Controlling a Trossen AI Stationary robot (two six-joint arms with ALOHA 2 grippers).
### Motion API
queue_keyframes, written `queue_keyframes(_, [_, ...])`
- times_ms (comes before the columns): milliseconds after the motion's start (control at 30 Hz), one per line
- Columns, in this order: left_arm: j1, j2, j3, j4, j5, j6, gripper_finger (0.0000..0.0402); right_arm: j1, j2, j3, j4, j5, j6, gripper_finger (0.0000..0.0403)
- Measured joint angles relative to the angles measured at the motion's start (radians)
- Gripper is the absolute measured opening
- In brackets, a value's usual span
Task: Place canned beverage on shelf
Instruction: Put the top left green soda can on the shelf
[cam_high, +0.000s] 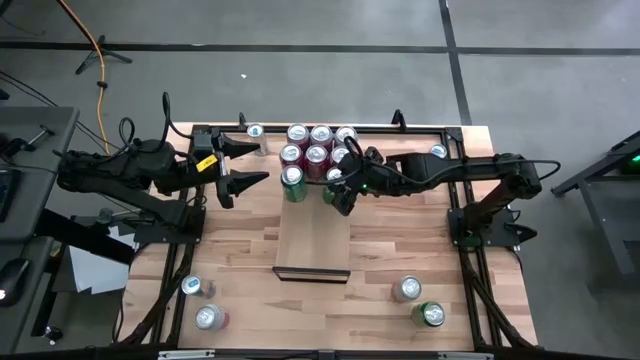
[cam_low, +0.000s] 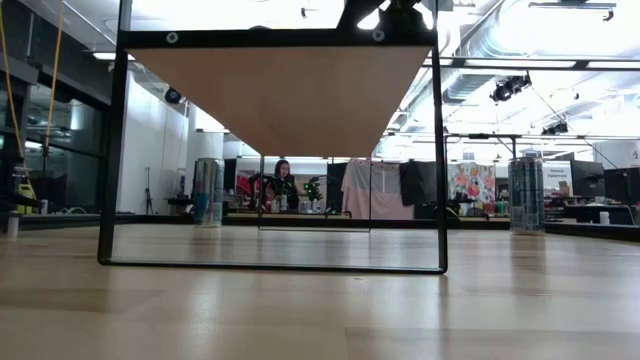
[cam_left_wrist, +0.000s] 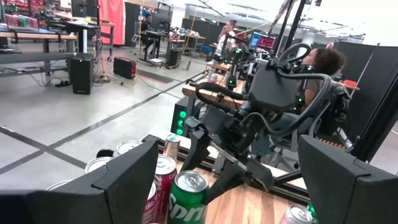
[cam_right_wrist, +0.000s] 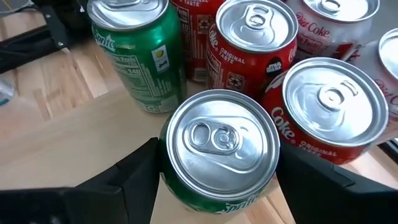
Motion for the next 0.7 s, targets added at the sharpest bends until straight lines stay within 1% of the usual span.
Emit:
queue_keyframes(233, [0.0,0.0,0.0,0.0,0.0,0.0,0.0317,0.0,0.001,0.0,0.013,-0.012,-0.002,0.0264])
queue_keyframes(367, [0.0,0.0,0.0,0.0,0.0,0.0,0.0317,0.0,0.002,0.0,0.015,-0.017,-0.042,0.0264])
queue_keyframes(700, [0.0,0.0,0.0,-0.001,0.0,0.0,0.0317,-0.003,0.002,0.0,0.019,-0.017,-0.054,0.0264])
